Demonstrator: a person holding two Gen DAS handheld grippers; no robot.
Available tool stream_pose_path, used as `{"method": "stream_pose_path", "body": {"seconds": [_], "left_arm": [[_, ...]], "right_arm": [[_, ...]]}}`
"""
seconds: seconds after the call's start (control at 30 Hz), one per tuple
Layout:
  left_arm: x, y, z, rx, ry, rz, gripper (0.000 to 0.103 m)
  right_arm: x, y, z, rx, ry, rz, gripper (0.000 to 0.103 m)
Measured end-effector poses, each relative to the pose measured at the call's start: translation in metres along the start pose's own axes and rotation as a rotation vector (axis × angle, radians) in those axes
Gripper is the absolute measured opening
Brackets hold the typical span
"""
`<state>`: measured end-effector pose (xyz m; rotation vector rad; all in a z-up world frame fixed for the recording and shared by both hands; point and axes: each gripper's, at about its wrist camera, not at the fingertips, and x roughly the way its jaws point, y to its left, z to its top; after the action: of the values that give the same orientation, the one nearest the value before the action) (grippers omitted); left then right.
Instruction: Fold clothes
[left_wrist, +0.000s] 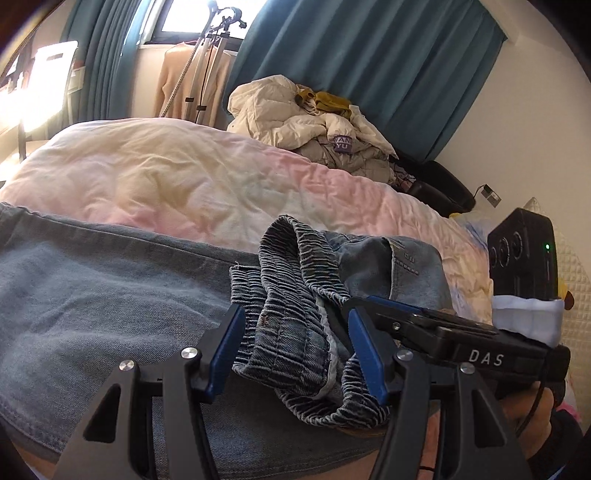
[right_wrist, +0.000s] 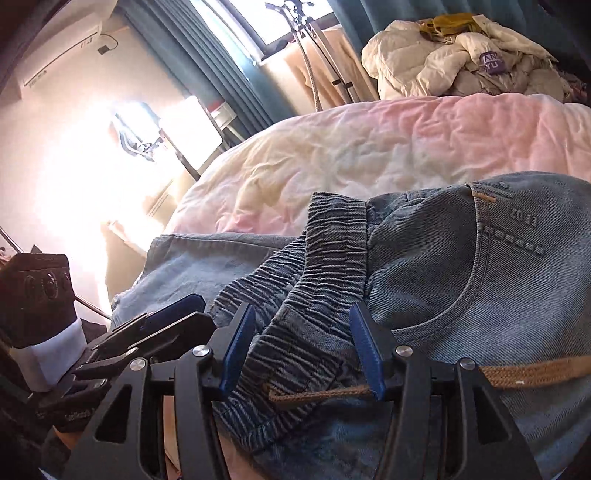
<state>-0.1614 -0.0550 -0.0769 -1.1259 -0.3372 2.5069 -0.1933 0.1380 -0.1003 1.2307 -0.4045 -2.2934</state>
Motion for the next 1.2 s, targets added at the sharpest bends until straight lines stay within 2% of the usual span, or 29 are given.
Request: {"method": "stream_pose_path", "body": {"seconds": [0.13, 0.23, 0.3, 0.37, 0.5, 0.63, 0.83, 1.03, 1.2], "left_arm": [[0.015, 0.001, -0.002, -0.007, 0.060, -0.025, 0.058], [0.019, 0.004, -0.003, -0.031, 0.080, -0.063, 0.056], [0.021, 0.004, -0.003, -0.034, 0.086, -0.089, 0.056], [0.020, 0.001, -0.004, -0.025, 0.093, -0.123, 0.056], [0.017, -0.006, -0.006, -0.019, 0.107, -0.206, 0.056], [0.008, -0.018, -0.010, 0.004, 0.105, -0.312, 0.056], [0.005, -0.030, -0.015, 0.050, 0.103, -0.294, 0.056], [0.029, -0.036, -0.024, 0.091, 0.139, -0.160, 0.056], [0.031, -0.042, -0.027, 0.095, 0.096, -0.117, 0.055]], "right_arm": [[0.013, 0.002, 0.000, -0.060, 0.044, -0.029, 0.054], [0.012, 0.006, -0.004, -0.099, 0.053, -0.053, 0.048], [0.010, 0.005, -0.004, -0.088, 0.056, -0.051, 0.034], [0.007, 0.003, -0.003, -0.076, 0.059, -0.049, 0.012], [-0.007, 0.005, -0.002, -0.078, 0.015, -0.038, 0.009], [-0.023, 0.011, 0.003, -0.071, -0.018, 0.047, 0.009], [-0.028, 0.008, 0.012, -0.030, -0.042, 0.166, 0.009], [0.004, -0.020, 0.007, 0.091, 0.005, 0.318, 0.010], [0.003, -0.026, 0.004, 0.115, -0.021, 0.348, 0.010]]}}
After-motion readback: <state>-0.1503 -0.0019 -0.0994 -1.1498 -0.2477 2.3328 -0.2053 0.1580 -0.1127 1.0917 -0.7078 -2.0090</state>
